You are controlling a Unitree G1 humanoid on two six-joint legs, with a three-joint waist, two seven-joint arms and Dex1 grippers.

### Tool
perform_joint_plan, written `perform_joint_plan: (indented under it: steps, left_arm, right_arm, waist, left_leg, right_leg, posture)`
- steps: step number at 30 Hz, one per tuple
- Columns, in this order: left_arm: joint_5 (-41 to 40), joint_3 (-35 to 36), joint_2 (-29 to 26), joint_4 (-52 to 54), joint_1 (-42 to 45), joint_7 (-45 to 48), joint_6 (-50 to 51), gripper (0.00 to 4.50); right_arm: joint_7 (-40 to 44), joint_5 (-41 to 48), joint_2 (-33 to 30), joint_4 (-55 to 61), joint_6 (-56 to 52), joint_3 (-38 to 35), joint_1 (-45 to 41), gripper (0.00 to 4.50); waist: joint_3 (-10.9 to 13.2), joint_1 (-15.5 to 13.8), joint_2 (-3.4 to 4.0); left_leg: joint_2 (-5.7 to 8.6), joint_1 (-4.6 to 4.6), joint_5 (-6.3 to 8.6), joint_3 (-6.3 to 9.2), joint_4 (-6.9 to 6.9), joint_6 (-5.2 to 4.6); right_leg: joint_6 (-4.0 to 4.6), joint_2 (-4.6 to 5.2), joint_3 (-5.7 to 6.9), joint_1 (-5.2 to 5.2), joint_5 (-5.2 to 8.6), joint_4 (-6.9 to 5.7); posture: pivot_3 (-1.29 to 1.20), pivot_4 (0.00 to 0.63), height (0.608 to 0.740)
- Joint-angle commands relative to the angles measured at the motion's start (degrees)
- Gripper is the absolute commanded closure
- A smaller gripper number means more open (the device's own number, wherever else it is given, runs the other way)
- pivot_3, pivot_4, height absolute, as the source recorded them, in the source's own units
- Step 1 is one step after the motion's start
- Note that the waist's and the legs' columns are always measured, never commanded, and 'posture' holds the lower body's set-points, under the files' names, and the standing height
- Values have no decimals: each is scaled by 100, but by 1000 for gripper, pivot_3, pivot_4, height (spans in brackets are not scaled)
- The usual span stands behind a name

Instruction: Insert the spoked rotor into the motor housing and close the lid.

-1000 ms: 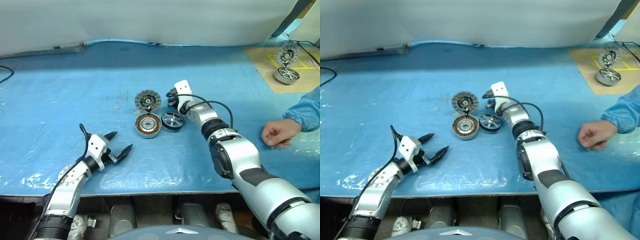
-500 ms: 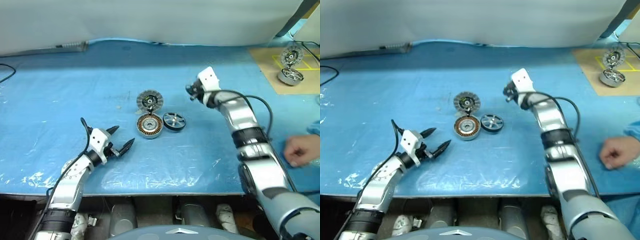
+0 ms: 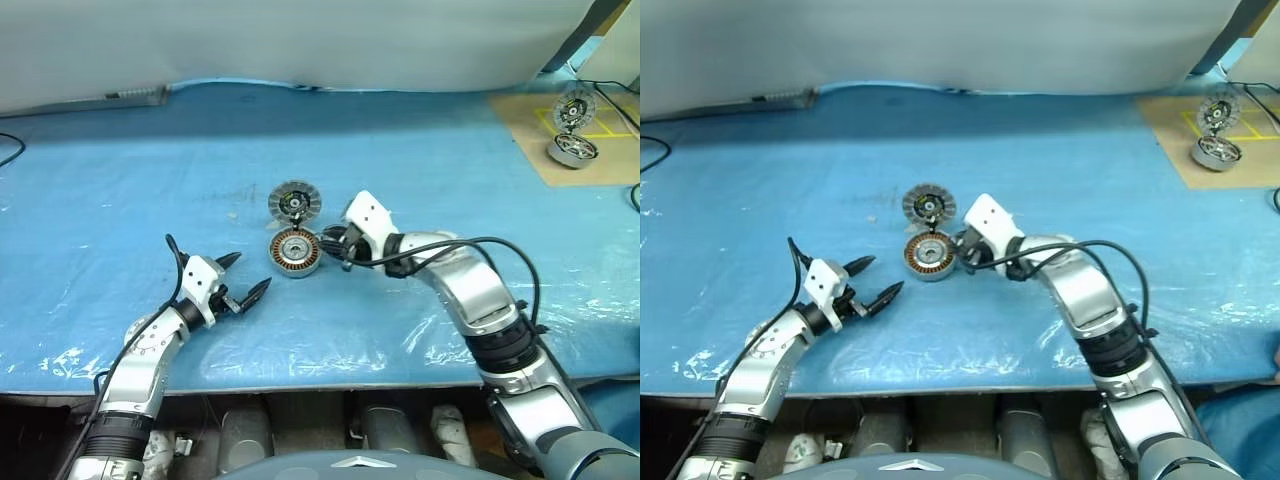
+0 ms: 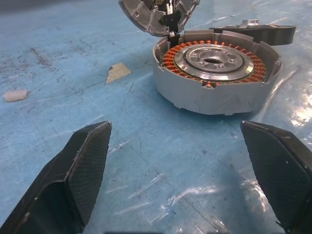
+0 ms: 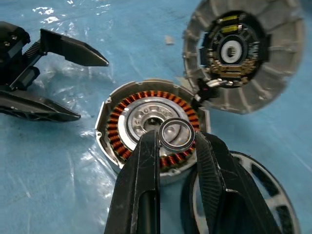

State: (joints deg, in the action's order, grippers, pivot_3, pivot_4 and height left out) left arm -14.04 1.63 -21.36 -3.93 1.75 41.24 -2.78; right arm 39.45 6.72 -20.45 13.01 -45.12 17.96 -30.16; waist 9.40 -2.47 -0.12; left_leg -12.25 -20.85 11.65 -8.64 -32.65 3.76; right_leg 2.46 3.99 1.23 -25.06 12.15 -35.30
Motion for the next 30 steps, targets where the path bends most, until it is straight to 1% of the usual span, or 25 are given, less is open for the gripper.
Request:
perform_joint_plan:
  steps: [1,3,7,16,30]
  left_arm:
    - [-22,-5,-29,116,34,34,-75,0]
    - [-21,-15,-24,140,39,26,-50,0]
    - [-32,-23,-16,214,31,-5,13,0]
    - [-50,-70,-9,305,-2,-50,81,0]
    - [-48,-69,-26,442,12,-90,211,0]
  right_arm:
    - [-243,-154,167,-38,111,197,-74,3848]
    - [-343,-197,279,-147,150,281,-119,3848]
    - [-639,-248,597,-512,183,222,-267,3848]
    - [-833,-360,955,-1058,412,327,-384,3848]
    - [-675,-363,1038,-970,374,524,-294,3848]
  waist:
    - [0,-7,0]
    - [0,-4,0]
    - [0,9,0]
    - [0,6,0]
    - [0,6,0]
  left_leg:
    - [0,-2,-1,1,1,1]
    - [0,-3,-1,2,3,2]
    - [0,2,-1,2,1,2]
    - [0,4,-1,2,1,3]
    - [0,5,-2,2,-2,4]
  right_leg:
    - [0,0,1,0,0,2]
    - [0,0,2,0,0,5]
    - [0,0,1,1,-1,0]
    - [0,-1,0,2,-1,-4]
    - [0,0,0,3,-1,-7]
  posture:
    - [0,150,740]
    - [0,150,740]
    - [0,150,740]
    - [0,150,740]
    - [0,150,740]
